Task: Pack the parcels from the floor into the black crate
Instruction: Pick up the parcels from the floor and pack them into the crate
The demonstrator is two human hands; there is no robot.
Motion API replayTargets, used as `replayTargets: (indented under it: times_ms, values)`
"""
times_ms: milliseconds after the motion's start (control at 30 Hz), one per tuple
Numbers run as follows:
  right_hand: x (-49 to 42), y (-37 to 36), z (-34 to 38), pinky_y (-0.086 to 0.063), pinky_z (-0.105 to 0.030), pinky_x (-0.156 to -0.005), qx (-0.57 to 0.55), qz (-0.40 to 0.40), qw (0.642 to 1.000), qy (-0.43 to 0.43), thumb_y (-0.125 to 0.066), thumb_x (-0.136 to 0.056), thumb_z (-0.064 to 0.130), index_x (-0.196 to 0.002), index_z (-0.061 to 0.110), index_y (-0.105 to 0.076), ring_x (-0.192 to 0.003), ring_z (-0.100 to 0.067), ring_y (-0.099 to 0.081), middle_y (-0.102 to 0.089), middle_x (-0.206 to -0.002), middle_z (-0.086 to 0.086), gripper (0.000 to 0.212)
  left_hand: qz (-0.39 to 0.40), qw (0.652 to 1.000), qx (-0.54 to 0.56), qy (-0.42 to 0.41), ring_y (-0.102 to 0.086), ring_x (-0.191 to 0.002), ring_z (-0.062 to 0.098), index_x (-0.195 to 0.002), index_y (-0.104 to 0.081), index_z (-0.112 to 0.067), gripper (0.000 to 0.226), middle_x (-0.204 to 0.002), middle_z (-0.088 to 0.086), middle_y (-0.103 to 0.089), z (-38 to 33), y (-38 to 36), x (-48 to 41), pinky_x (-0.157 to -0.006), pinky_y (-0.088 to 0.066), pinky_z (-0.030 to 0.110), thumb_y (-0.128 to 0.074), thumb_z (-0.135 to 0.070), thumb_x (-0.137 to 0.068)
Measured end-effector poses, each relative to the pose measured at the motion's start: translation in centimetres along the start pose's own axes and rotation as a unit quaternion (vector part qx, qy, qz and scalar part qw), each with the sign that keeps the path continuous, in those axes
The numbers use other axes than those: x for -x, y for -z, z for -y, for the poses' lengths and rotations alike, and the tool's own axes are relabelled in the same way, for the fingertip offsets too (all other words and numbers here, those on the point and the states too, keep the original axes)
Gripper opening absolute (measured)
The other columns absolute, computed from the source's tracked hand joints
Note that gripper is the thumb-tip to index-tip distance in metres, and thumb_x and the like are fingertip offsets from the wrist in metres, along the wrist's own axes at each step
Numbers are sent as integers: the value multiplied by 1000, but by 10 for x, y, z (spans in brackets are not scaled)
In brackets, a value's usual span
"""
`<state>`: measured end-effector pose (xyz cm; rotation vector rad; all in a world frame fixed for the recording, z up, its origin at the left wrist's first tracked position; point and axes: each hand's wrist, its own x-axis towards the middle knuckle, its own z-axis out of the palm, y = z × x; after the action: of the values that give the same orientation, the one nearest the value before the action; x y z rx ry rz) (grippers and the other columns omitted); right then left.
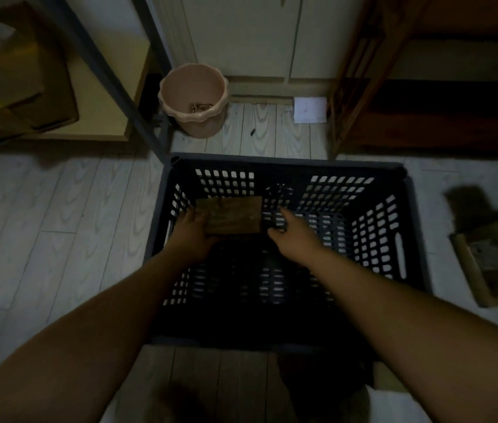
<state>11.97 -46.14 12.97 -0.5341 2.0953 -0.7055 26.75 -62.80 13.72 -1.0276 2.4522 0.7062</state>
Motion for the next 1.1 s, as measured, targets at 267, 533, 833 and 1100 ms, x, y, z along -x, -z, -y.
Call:
replayTargets:
  times_ms: [267, 533, 833, 1100]
  values:
    - [174, 146, 109, -45, -36, -100, 90, 43, 995, -29, -50, -84, 54, -133, 20, -51, -115, -24, -55, -57, -131, -7, 60, 30, 999, 39, -12, -16, -141, 35, -150, -14, -29, 75, -157, 11, -13, -96, 166, 172, -116, -19, 47, -57, -39, -89]
    - [353, 245, 191, -48, -31, -93, 127, 22, 992, -11, -50, -92, 49, -132, 19, -51, -109, -22, -56, -58, -126, -5, 51, 30, 998, 53, 12, -12, -144, 31, -150, -14, -26, 72, -157, 11, -13, -179, 275, 350, -116, -14, 42, -56, -35, -91]
    - [532, 246, 194, -36, -38, -106, 143, -88, 986, 3, -51, -94, 43, -143, 18, -40, -131, -29, -41, -41, -146, -10, 56, -1, 995, 95, -29, -17, -144, 28, -151, -18, -23, 74, -158, 7, -12, -197, 287, 485, -116, -19, 40, -58, -37, -90]
    - [643, 246, 193, -32, -36, -107, 146, -141, 978, 38, -51, -96, 38, -145, 19, -36, -136, -26, -34, -35, -150, -7, 55, -10, 988, 145, -47, -26, -141, 28, -150, -20, -25, 73, -157, 6, -17, -209, 286, 566, -112, -26, 38, -60, -35, -89]
